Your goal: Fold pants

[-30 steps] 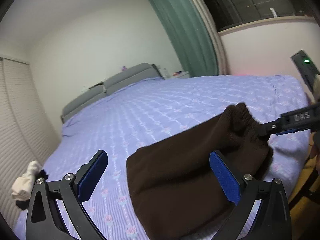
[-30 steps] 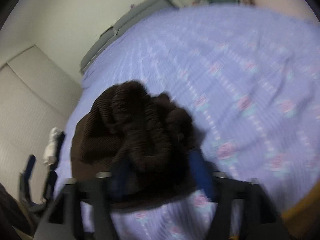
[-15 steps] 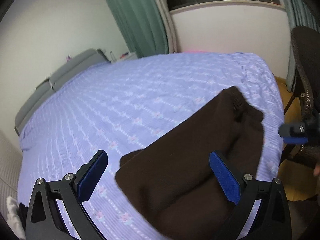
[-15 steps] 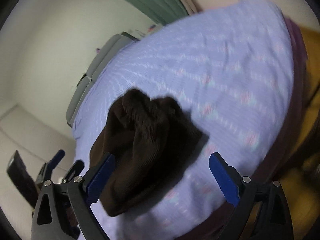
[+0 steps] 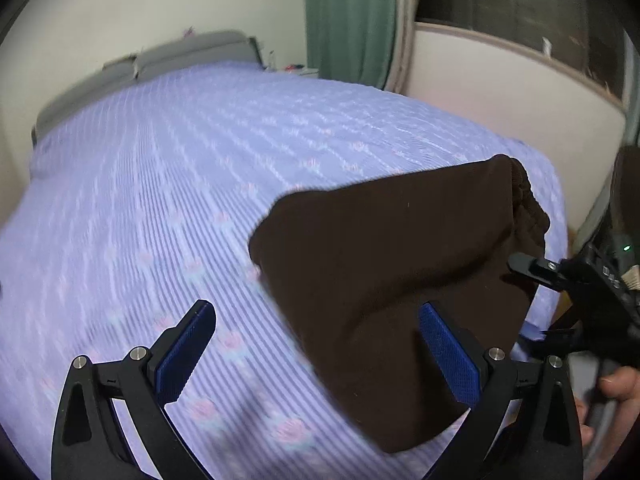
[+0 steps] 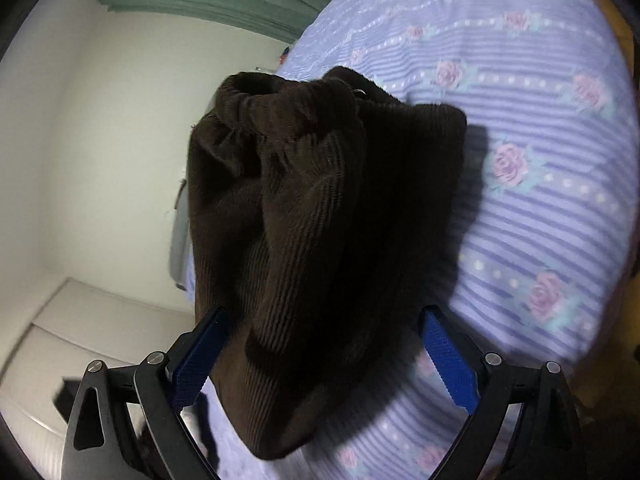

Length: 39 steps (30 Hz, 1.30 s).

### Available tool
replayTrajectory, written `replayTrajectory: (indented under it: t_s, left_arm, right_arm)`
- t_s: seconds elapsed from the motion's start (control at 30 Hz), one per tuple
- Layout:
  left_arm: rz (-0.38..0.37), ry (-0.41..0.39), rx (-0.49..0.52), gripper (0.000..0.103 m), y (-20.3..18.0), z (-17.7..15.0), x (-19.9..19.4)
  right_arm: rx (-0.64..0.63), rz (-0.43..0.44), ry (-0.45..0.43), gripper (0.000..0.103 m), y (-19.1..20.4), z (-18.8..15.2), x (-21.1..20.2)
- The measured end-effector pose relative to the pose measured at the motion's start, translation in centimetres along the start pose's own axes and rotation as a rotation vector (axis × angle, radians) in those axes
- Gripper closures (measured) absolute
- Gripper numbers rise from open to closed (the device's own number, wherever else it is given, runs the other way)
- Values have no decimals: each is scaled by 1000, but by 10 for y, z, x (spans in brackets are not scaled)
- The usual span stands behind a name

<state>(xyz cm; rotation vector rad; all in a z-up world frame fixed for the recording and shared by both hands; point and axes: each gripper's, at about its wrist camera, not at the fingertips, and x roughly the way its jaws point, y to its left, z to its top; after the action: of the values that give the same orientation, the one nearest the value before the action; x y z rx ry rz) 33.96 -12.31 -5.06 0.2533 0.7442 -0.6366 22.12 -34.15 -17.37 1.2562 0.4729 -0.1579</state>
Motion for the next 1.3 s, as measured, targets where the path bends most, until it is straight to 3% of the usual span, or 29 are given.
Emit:
replayTrajectory:
  t_s: [0.23,0.4,0.63,0.7,0.73,0.77,0.8,0.87,0.93,1.03,1.3]
  left_arm:
    - [-64,37,-196,0,6,-20,23]
    - [-113,47,-282,0,0,-26,37]
    - [-197,65,-419,0,-9,-37,68]
    - [-209,47,-462,6,-8,-38,71]
    - [-202,32,-485,12,-8,-39,71]
    - [-198,20,-493,22,-8,-38,69]
    - [-191,7,-490,28,-10,-37,66]
    - [-168,-29,-456,51,-17,-33,55]
    - [-154,-62,-430,59,-22,-29,44]
    - [-162,-94,-432,64,-22,-23,32]
    - [-153,-173,-438,64,-12,-10,-14]
  right_arm:
    - [-15,75,1,7,-2,20,18]
    - [-35,82,-8,5,5,28,32]
    - [-122,5,25,11,14,31,43]
    - [-128,-10,30,14,15,35,43]
    - [-141,-15,37,23,17,36,44]
    - [-148,-18,42,35,18,37,45]
    - [-156,-17,47,39,18,38,44]
    - [-173,-10,48,51,20,38,38]
    - [-201,-17,40,55,26,36,32]
    - [-219,-7,20,59,38,37,24]
    - [-275,52,-9,62,76,31,-2]
